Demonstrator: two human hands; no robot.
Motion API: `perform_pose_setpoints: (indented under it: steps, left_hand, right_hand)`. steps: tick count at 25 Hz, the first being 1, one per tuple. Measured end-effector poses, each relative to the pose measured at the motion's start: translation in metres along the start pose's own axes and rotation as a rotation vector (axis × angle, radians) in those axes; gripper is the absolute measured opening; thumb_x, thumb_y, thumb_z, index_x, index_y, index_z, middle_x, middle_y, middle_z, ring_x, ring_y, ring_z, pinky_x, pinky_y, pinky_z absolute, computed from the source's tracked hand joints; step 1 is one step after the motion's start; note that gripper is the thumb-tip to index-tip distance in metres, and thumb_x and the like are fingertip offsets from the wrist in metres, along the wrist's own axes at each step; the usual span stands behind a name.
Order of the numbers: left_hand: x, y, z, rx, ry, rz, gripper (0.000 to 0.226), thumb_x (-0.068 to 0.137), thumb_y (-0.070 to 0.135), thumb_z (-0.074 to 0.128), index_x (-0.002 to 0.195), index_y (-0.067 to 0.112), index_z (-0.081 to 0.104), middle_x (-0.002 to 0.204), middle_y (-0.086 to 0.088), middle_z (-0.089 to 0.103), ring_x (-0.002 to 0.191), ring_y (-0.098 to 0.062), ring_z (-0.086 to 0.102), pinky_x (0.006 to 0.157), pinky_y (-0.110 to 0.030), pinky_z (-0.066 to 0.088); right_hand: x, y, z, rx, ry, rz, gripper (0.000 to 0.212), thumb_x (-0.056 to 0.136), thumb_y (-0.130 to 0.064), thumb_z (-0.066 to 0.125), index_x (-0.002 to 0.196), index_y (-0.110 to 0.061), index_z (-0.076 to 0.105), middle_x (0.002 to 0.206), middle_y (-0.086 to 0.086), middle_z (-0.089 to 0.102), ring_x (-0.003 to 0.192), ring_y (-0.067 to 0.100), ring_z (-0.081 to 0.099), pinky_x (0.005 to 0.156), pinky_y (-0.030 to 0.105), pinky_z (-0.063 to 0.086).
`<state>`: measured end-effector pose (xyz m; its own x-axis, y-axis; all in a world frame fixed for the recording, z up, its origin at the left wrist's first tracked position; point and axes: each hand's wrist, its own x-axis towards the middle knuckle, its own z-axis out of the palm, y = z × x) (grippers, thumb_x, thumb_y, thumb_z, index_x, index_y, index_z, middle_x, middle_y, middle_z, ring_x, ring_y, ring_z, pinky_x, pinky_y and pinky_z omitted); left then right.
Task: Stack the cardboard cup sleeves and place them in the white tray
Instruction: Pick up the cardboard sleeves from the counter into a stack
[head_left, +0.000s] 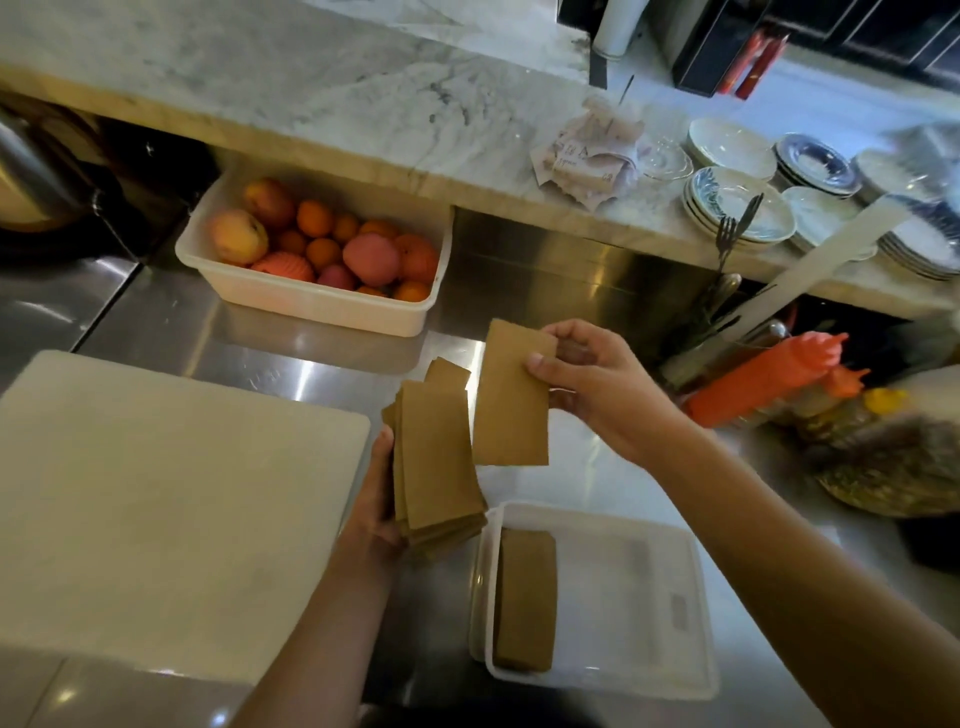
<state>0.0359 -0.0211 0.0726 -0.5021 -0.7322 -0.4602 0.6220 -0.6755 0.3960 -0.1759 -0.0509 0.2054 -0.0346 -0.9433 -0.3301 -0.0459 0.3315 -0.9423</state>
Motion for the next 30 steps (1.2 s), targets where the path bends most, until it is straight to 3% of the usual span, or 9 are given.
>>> perform_pose_setpoints:
  steps: [2,5,9,13,18,21,24,26,30]
  left_hand:
    - [-0.006,0.001,0.004,0.034,0.013,-0.036,0.084,0.051,0.057,0.088,0.115,0.01,0.061,0.082,-0.012,0.073,0.06,-0.024,0.073,0.047,-0.037,0.06]
    - [-0.007,-0.006,-0.014,0.073,0.177,0.031,0.07,0.075,0.063,0.063,0.129,0.019,0.053,0.077,0.002,0.077,0.065,-0.013,0.074,0.052,-0.03,0.06]
    - [-0.019,-0.004,-0.007,0.09,-0.114,-0.045,0.105,0.05,0.06,0.089,0.132,0.016,0.042,0.106,-0.014,0.075,0.091,-0.033,0.073,0.069,-0.044,0.061]
    - [-0.015,-0.012,-0.008,0.12,-0.126,-0.03,0.088,0.051,0.057,0.091,0.127,0.026,0.057,0.112,-0.015,0.074,0.099,-0.037,0.071,0.071,-0.049,0.059]
    - [-0.025,-0.021,0.017,0.165,-0.026,-0.099,0.107,0.042,0.051,0.096,0.133,0.015,0.051,0.118,-0.023,0.069,0.105,-0.044,0.067,0.076,-0.054,0.057]
    - [-0.033,-0.033,0.037,0.181,0.0,-0.106,0.095,0.047,0.044,0.096,0.128,0.012,0.057,0.114,-0.024,0.071,0.101,-0.042,0.069,0.07,-0.05,0.059]
    - [-0.038,-0.048,0.052,0.197,0.067,-0.071,0.069,0.074,0.039,0.075,0.134,0.011,0.054,0.116,-0.024,0.07,0.102,-0.042,0.069,0.072,-0.049,0.059]
    - [-0.043,-0.062,0.068,0.22,0.092,-0.018,0.061,0.074,0.036,0.07,0.129,0.014,0.057,0.111,-0.02,0.073,0.099,-0.039,0.071,0.071,-0.048,0.059]
    - [-0.05,-0.082,0.093,0.382,0.071,0.092,0.053,0.075,0.046,0.066,0.123,0.023,0.06,0.108,-0.009,0.076,0.099,-0.031,0.072,0.071,-0.043,0.06]
  right_hand:
    - [-0.015,0.002,0.022,-0.078,-0.046,0.016,0.028,0.083,-0.018,0.073,0.107,-0.013,0.061,0.104,0.005,0.068,0.094,0.021,0.068,0.075,0.036,0.06]
    - [-0.027,0.016,0.047,-0.222,0.017,-0.008,0.02,0.082,-0.022,0.074,0.098,-0.019,0.062,0.094,0.0,0.067,0.084,0.017,0.068,0.067,0.029,0.059]
    - [-0.038,0.043,0.06,-0.365,0.14,-0.016,0.037,0.078,-0.038,0.076,0.111,-0.024,0.063,0.085,-0.007,0.066,0.074,0.009,0.066,0.056,0.016,0.052]
    - [-0.051,0.059,0.064,-0.322,0.229,0.003,0.048,0.081,-0.049,0.069,0.12,-0.022,0.062,0.091,-0.01,0.067,0.079,0.007,0.067,0.06,0.019,0.056]
    - [-0.076,0.069,0.061,-0.273,0.278,-0.028,0.044,0.091,-0.053,0.053,0.124,-0.025,0.059,0.104,-0.018,0.062,0.092,0.001,0.061,0.069,0.015,0.052]
    - [-0.088,0.08,0.056,-0.239,0.289,-0.008,0.048,0.091,-0.057,0.048,0.13,-0.03,0.051,0.114,-0.012,0.059,0.097,0.003,0.058,0.08,0.023,0.053]
    - [-0.1,0.088,0.049,-0.139,0.237,0.042,0.055,0.085,-0.068,0.043,0.132,-0.04,0.042,0.115,-0.015,0.055,0.101,0.006,0.058,0.089,0.034,0.054]
    - [-0.11,0.09,0.035,-0.063,0.199,0.06,0.055,0.084,-0.07,0.04,0.134,-0.047,0.037,0.117,-0.016,0.053,0.104,0.008,0.058,0.092,0.04,0.053]
    - [-0.119,0.091,0.016,-0.009,0.18,0.053,0.049,0.089,-0.069,0.034,0.135,-0.056,0.028,0.114,-0.021,0.048,0.104,0.004,0.054,0.096,0.039,0.049]
